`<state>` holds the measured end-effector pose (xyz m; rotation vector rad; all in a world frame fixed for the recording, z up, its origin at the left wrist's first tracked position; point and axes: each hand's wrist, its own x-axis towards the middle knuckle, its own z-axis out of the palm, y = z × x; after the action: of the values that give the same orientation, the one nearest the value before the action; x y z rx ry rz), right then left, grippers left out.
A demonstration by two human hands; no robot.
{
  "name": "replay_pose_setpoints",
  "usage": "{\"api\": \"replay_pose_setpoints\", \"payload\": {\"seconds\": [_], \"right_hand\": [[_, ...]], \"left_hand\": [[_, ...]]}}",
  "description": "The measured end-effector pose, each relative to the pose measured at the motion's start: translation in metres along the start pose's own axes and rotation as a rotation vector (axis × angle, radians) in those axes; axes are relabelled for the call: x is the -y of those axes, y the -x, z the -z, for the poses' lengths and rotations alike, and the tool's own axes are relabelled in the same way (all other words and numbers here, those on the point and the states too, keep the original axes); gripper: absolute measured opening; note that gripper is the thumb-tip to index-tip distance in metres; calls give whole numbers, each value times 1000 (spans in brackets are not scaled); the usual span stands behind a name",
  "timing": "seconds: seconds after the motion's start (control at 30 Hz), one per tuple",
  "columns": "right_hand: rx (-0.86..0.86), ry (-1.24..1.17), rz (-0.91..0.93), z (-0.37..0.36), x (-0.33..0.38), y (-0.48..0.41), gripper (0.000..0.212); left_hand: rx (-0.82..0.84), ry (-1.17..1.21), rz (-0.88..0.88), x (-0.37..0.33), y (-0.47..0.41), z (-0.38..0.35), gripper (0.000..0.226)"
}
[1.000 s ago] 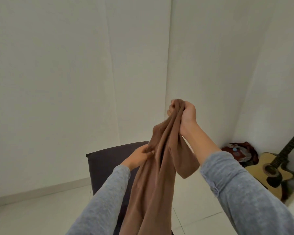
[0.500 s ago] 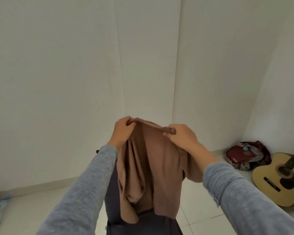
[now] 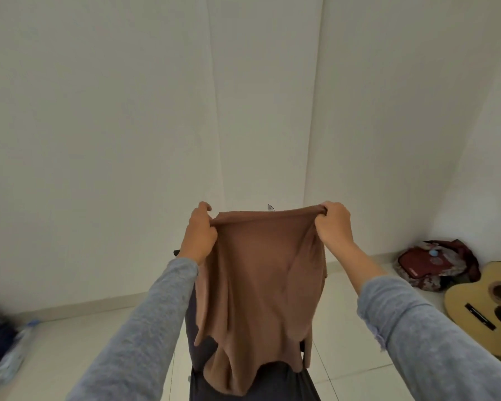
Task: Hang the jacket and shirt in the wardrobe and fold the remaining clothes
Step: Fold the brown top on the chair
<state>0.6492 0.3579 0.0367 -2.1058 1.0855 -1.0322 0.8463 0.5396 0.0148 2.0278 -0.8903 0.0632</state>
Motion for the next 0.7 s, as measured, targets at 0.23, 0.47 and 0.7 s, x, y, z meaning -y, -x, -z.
{"api": "replay_pose_setpoints", "payload": {"seconds": [0.23,0.47,0.7], "right_hand": [[33,-69,-182,-10,-25,6,33],[171,-118,-18,-21,-42,41,14],[454,112,190,-26,-63,81,21]], "left_hand": [[-146,176,77,0,3,-13,17],[-370,364,167,0,5,-12,11],[-487,273,45,6,11,12,16]]}}
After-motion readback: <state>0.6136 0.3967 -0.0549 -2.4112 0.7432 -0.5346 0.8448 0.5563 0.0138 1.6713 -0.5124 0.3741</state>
